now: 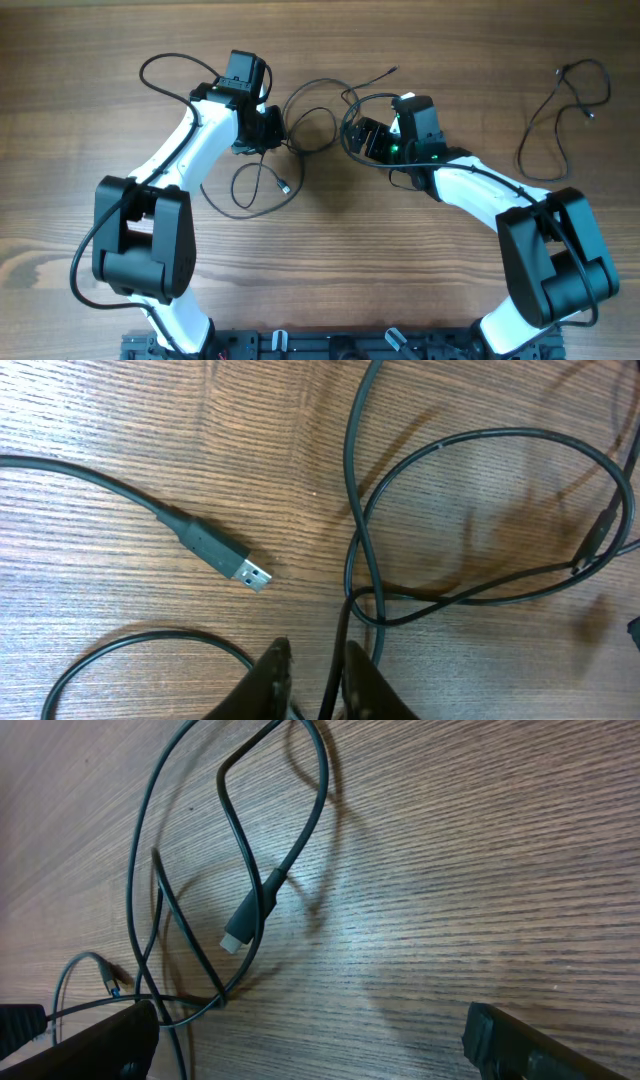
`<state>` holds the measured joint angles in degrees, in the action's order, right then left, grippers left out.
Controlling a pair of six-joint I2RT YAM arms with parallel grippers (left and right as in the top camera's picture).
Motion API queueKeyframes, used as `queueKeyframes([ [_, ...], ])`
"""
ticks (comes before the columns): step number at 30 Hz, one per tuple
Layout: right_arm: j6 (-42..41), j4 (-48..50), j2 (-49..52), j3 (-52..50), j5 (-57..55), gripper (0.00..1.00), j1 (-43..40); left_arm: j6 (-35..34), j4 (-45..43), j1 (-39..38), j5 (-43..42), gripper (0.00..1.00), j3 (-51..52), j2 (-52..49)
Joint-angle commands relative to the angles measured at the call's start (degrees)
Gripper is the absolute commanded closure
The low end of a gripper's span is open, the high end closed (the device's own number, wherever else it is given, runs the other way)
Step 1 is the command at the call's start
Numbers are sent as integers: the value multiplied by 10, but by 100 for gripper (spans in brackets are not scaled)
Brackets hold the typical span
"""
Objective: Untangle cables
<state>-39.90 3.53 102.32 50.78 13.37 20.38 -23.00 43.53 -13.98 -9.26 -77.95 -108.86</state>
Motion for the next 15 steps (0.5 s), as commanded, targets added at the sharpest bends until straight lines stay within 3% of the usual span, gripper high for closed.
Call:
queueKeyframes([
  [1,-8,3,11,-2,-18,0,2,2,0,-2,-5,86,3,12],
  [10,20,7,11,-2,16,1,3,2,-2,-2,-5,96,3,12],
  [11,71,20,11,-2,55,8,2,3,-4,-2,-3,96,3,12],
  [13,146,33,11,1,116,33,2,3,-6,-2,7,96,3,12],
  [15,146,18,11,21,136,37,2,3,-7,-2,26,96,3,12],
])
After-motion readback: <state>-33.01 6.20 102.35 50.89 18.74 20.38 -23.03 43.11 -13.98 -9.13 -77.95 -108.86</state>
